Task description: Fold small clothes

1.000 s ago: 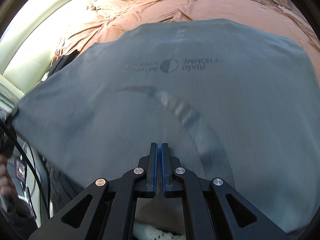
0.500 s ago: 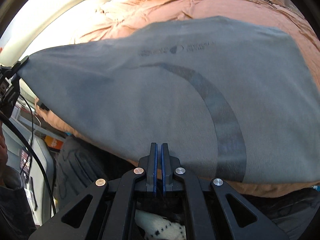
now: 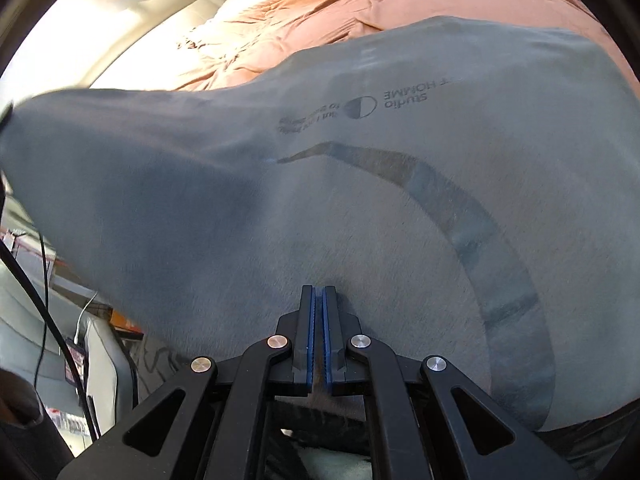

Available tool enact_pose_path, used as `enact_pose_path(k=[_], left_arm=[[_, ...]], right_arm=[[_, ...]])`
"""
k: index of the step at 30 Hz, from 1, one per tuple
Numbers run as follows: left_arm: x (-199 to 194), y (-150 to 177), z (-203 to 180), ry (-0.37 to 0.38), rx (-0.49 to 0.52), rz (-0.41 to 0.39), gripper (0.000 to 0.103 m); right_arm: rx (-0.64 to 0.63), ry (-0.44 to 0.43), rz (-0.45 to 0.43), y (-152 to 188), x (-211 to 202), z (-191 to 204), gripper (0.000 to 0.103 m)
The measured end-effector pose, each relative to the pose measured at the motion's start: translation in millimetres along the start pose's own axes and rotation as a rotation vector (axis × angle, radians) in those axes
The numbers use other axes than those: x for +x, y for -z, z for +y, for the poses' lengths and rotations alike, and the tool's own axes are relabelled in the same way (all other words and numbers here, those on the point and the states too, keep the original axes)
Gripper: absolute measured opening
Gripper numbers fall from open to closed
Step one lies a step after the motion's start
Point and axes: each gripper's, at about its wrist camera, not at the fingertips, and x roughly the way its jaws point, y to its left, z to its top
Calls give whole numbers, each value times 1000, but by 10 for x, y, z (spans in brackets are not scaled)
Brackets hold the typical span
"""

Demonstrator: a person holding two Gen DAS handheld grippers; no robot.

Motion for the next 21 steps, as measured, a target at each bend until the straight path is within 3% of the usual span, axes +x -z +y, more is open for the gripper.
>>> enact_pose_path(k=[8, 21], left_arm=[[336, 47, -491, 57, 88, 64, 6], [1038, 375, -1238, 173, 214, 256, 6]], right_arm=[[30, -76, 16, 194, -54, -117, 0], [69, -152, -30, 234, -35, -316, 0]])
